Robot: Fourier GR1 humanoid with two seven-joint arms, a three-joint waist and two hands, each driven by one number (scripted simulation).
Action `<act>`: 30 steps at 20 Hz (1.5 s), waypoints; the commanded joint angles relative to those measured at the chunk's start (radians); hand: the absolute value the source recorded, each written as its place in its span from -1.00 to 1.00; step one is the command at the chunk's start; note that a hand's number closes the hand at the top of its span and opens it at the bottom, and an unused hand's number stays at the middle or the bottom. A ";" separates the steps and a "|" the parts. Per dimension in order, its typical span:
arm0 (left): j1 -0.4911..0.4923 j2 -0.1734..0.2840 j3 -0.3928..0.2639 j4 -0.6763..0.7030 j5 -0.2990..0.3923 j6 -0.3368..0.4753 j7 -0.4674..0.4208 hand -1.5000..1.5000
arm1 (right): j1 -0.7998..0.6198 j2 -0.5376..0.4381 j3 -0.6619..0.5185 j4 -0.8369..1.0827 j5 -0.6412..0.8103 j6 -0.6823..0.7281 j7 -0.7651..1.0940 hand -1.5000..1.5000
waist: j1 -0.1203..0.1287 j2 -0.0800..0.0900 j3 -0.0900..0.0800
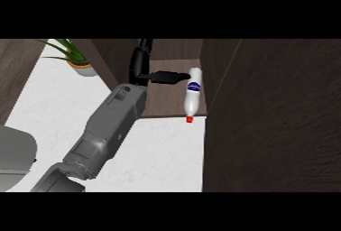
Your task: Pick up the bottled water, place it into the cabinet and close the cabinet
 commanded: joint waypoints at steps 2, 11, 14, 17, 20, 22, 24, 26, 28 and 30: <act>0.126 0.003 0.010 -0.111 0.044 -0.042 -0.016 -1.00 | -0.006 0.023 0.034 -0.014 0.038 -0.041 0.024 -1.00 | 0.056 -0.022 -0.007; 0.298 0.050 -0.106 -0.341 0.130 -0.135 0.065 -1.00 | -0.002 0.025 0.008 -0.012 0.017 -0.058 0.033 -1.00 | 0.079 -0.027 -0.006; 0.347 0.013 -0.155 -0.488 0.151 -0.079 0.130 -1.00 | 0.014 -0.004 -0.014 -0.048 -0.005 -0.043 0.046 -1.00 | 0.082 -0.030 -0.006; 0.456 0.006 -0.209 -0.619 0.173 -0.080 0.151 -1.00 | 0.045 0.014 0.037 -0.040 0.037 -0.055 0.021 -1.00 | 0.089 -0.034 -0.006; 0.567 0.003 -0.291 -0.799 0.166 -0.027 0.213 -1.00 | 0.041 0.013 0.028 -0.039 0.019 -0.055 0.032 -1.00 | 0.099 -0.037 -0.005; 0.657 0.049 -0.313 -0.954 0.169 -0.038 0.251 -1.00 | 0.039 0.001 0.033 -0.068 0.021 -0.056 0.054 -1.00 | 0.088 -0.031 -0.006; 0.737 0.064 -0.353 -1.105 0.159 0.001 0.314 -1.00 | 0.083 -0.012 0.061 -0.099 0.048 -0.052 0.032 -1.00 | 0.074 -0.031 -0.005; 0.869 0.071 -0.424 -1.237 0.133 0.019 0.322 -1.00 | 0.032 0.016 0.061 -0.073 0.063 -0.079 0.042 -1.00 | 0.072 -0.025 -0.006; 0.884 0.120 -0.439 -1.392 0.141 0.050 0.446 -1.00 | 0.025 -0.035 0.035 -0.086 0.066 -0.047 0.056 -1.00 | 0.071 -0.025 -0.005; 1.022 0.147 -0.503 -1.483 0.140 0.011 0.409 -1.00 | 0.031 -0.066 0.070 -0.060 0.111 -0.013 0.037 -1.00 | 0.071 -0.024 -0.006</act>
